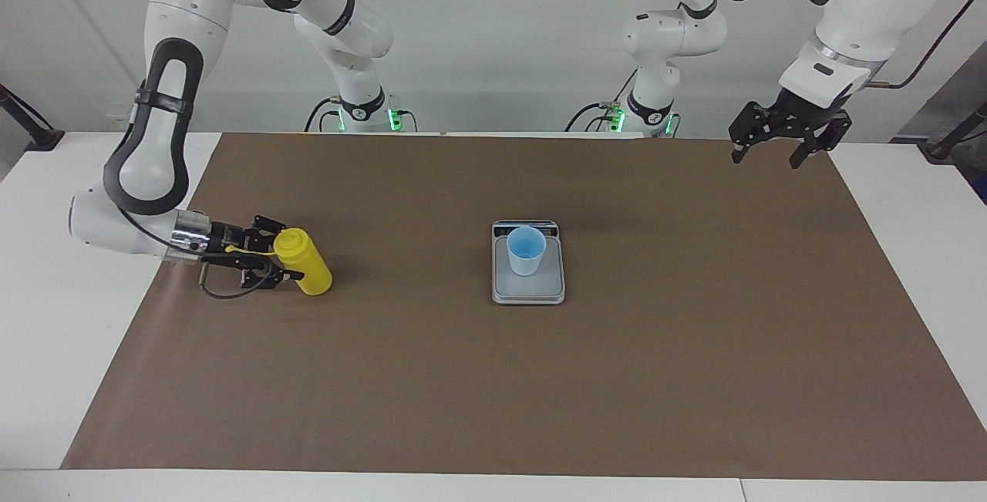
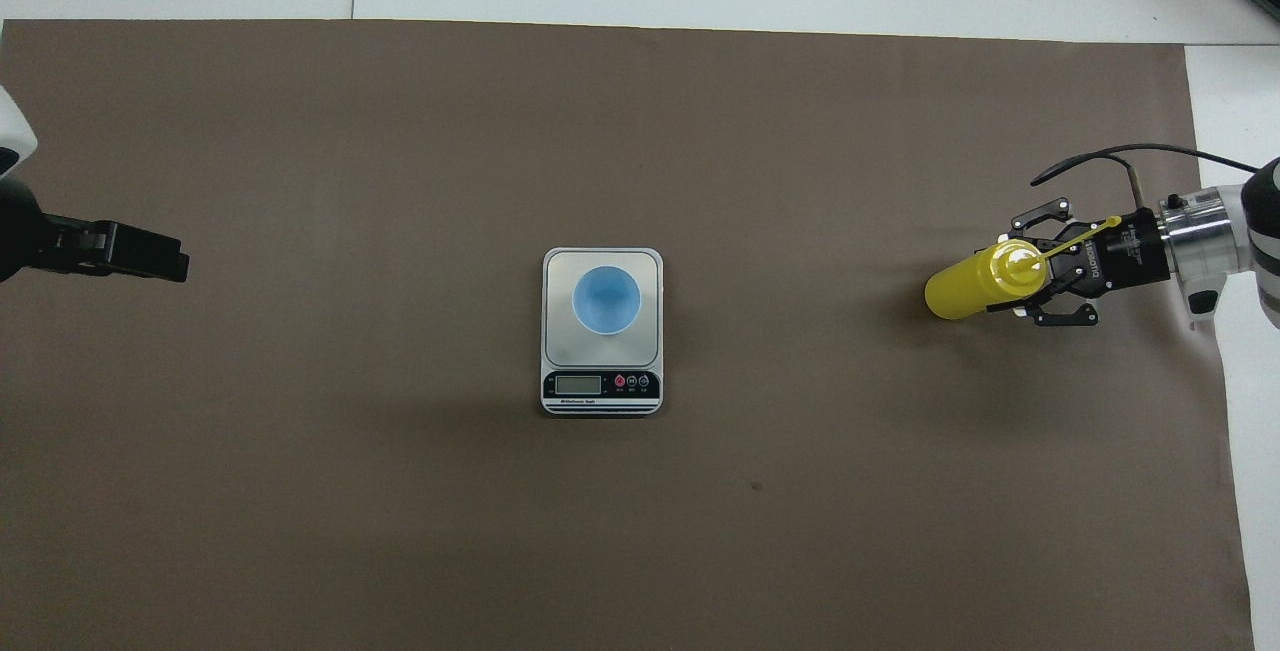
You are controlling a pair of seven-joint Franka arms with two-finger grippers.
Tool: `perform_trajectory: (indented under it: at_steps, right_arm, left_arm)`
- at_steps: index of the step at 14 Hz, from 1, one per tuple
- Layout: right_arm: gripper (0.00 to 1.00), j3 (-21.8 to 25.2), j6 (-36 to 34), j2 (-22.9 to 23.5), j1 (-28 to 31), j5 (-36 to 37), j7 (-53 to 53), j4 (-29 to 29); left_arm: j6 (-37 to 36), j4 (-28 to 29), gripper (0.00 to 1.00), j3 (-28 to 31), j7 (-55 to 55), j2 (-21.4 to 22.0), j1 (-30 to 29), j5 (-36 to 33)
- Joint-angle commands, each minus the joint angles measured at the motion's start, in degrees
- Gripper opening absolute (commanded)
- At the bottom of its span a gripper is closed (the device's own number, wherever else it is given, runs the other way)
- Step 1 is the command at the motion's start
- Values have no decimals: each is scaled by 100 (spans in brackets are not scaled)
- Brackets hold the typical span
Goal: Pour seasoning into cup on scale with both arms
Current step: 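Move the right gripper around and grasp the yellow bottle, then lift the yellow bottle with the right gripper toward the cup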
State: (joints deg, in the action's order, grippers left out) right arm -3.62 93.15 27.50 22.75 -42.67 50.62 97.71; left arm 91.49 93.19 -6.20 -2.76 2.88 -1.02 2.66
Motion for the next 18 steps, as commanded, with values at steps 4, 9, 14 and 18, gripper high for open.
perform_trajectory:
  at_steps: [4, 9, 14, 18]
  right_arm:
    - [0, -25, 368, -735, -444, -102, 559, 161]
    - [0, -42, 1187, -1097, -1605, 371, 2616, -285]
    - [0, -33, 1863, -913, -2739, 1593, 4295, -867]
    - [0, -24, 2680, -851, -3538, 2900, 5271, -885]
  left_arm:
    - [-52, 94, 100, -21, 30, 116, -39, -55]
    - [-52, 94, 100, -21, 39, 116, -39, -55]
    - [-52, 94, 100, -21, 30, 116, -39, -55]
    - [-44, 94, 100, -21, 30, 116, -39, -55]
